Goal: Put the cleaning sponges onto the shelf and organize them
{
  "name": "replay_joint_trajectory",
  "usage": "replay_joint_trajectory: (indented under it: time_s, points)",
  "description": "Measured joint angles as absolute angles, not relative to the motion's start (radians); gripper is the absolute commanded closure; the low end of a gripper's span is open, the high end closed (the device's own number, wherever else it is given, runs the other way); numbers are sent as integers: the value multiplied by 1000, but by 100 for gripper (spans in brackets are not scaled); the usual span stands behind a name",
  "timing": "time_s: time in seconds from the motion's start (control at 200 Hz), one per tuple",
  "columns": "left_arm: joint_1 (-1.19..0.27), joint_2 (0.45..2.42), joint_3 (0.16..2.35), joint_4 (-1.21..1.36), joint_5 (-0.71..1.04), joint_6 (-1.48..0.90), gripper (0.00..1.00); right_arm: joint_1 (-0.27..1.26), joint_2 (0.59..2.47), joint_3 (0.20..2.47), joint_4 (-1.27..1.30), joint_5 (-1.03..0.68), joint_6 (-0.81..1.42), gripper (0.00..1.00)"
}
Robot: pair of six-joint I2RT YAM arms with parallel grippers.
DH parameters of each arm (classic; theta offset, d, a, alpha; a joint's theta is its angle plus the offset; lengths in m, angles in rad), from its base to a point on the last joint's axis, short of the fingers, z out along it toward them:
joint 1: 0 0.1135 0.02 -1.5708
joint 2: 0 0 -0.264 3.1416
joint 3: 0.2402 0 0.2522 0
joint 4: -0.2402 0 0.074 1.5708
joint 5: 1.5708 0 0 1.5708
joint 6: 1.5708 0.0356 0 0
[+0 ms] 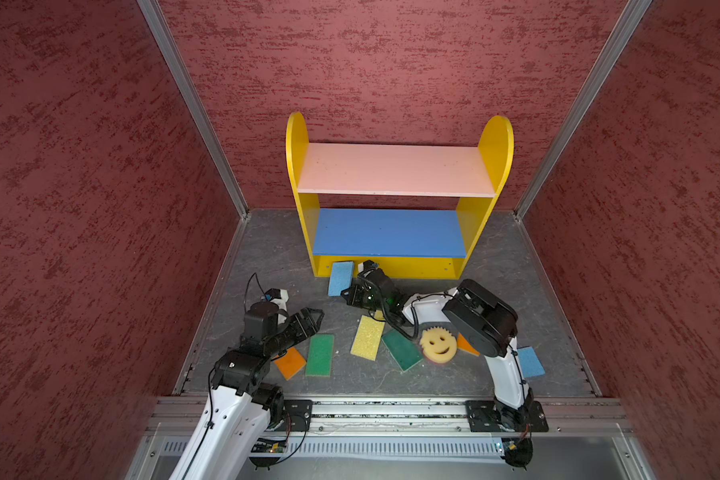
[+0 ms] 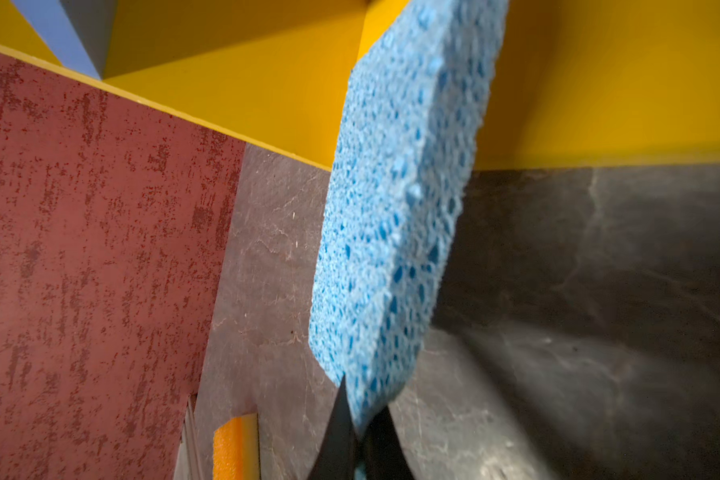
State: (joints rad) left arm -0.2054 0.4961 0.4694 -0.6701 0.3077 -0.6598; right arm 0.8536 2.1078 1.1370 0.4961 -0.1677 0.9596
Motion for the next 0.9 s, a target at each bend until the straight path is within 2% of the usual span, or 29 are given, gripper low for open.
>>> replay_joint_trajectory:
  time_s: [0.26,0.341,0.456,0.526,0.616,0.701,0.902]
  points:
    - [-205,503,467,-673,362,-657,20,836,2138,1155,449,-92,943,98]
    - [-206,509,467,-673,371,-656,20,829,2153,1163,430,-80,942,92]
    - [-206,521,465,-673,382,-656,20,822,2163,1186,412,-64,942,71]
    - [-207,524,461,-672,385,-657,20,820,2163,1191,413,-53,938,65]
    - [-210,528,447,-668,387,-657,21,820,2162,1190,421,-44,939,60]
    - [-215,541,428,-659,390,-658,25,819,2151,1180,424,-36,939,58]
    - [-222,567,406,-642,393,-658,25,828,2080,1084,428,-25,947,55]
